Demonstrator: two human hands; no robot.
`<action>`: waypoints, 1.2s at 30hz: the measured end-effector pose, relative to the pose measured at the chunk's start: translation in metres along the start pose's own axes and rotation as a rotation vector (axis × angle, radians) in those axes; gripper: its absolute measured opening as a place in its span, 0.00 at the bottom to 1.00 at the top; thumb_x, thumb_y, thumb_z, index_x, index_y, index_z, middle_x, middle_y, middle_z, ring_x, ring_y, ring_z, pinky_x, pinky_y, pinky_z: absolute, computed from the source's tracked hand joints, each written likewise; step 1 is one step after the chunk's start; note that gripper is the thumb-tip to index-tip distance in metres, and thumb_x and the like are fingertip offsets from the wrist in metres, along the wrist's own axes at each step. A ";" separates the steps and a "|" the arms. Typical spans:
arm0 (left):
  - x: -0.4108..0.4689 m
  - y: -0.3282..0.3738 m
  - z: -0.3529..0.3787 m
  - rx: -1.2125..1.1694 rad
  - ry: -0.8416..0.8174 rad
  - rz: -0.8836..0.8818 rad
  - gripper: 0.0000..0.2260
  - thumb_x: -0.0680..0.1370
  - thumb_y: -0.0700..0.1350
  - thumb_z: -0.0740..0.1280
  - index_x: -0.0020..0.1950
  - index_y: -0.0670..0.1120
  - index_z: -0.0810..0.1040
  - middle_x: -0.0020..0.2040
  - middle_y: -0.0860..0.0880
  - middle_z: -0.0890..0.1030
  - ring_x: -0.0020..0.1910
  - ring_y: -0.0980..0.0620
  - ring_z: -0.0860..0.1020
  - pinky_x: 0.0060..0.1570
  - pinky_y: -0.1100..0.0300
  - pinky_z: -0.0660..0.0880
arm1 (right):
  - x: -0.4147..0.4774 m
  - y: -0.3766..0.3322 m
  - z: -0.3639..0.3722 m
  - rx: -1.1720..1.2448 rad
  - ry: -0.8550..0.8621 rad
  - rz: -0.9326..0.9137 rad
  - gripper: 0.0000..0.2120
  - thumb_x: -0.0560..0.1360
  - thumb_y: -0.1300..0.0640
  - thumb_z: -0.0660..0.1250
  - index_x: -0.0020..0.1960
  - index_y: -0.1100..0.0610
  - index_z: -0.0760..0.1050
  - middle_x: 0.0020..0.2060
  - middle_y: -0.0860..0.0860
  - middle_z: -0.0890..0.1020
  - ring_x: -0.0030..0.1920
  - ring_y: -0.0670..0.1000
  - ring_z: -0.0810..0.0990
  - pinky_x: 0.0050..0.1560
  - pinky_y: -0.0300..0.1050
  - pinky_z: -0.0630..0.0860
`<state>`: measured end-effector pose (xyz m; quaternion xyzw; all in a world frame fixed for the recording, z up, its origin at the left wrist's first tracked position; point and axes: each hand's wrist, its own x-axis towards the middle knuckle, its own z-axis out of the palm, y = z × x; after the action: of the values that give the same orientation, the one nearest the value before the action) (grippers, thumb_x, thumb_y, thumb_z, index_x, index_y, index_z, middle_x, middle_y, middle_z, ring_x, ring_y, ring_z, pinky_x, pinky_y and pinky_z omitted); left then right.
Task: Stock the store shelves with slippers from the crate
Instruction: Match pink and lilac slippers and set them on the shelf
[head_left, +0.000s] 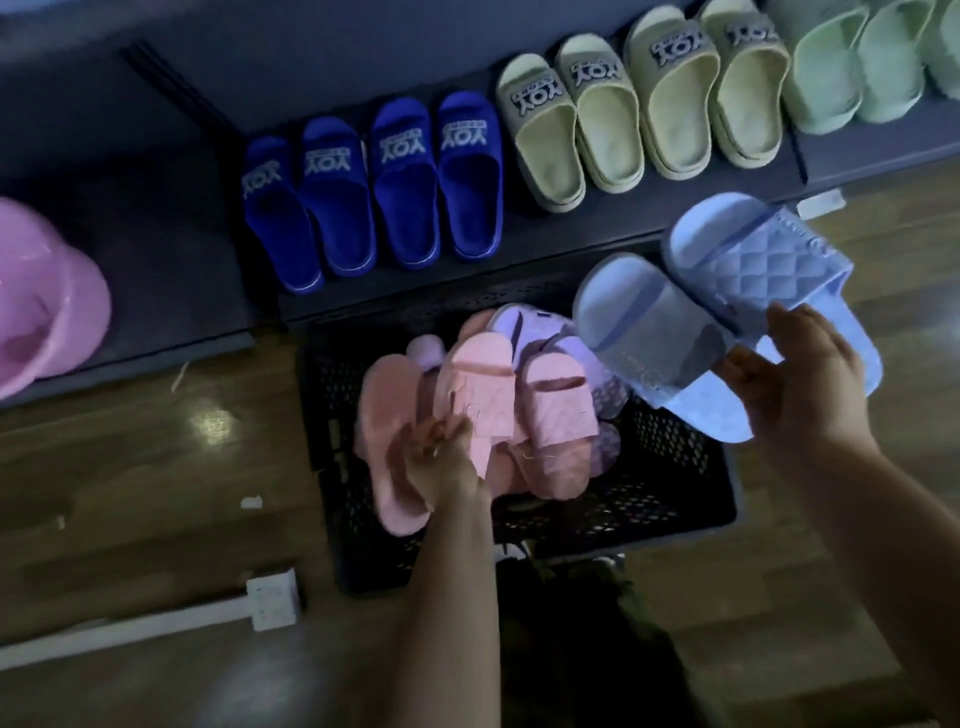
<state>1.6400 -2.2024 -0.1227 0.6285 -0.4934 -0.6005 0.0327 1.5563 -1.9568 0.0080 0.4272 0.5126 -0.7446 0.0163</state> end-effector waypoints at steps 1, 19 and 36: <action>-0.002 0.001 0.007 0.095 -0.014 0.004 0.09 0.80 0.38 0.56 0.41 0.46 0.68 0.40 0.44 0.69 0.37 0.48 0.70 0.42 0.59 0.68 | 0.006 0.002 -0.002 0.016 0.003 -0.003 0.14 0.76 0.60 0.66 0.61 0.58 0.72 0.41 0.52 0.82 0.39 0.54 0.77 0.52 0.52 0.78; -0.032 -0.091 0.066 -0.425 -0.295 -0.801 0.37 0.68 0.77 0.51 0.60 0.50 0.72 0.55 0.39 0.74 0.54 0.40 0.73 0.59 0.44 0.70 | 0.044 0.033 -0.001 0.063 -0.131 0.014 0.05 0.75 0.61 0.64 0.49 0.57 0.69 0.48 0.57 0.73 0.47 0.58 0.71 0.56 0.55 0.74; -0.055 -0.018 0.058 -0.347 -0.285 -0.581 0.28 0.75 0.66 0.59 0.60 0.45 0.75 0.65 0.47 0.76 0.67 0.47 0.71 0.64 0.53 0.64 | 0.002 0.009 0.005 0.054 -0.067 0.020 0.06 0.77 0.62 0.63 0.54 0.57 0.72 0.47 0.55 0.78 0.49 0.58 0.72 0.61 0.58 0.73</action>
<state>1.6163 -2.1248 -0.1109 0.6376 -0.1845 -0.7409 -0.1021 1.5561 -1.9642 0.0009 0.4072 0.4871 -0.7720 0.0294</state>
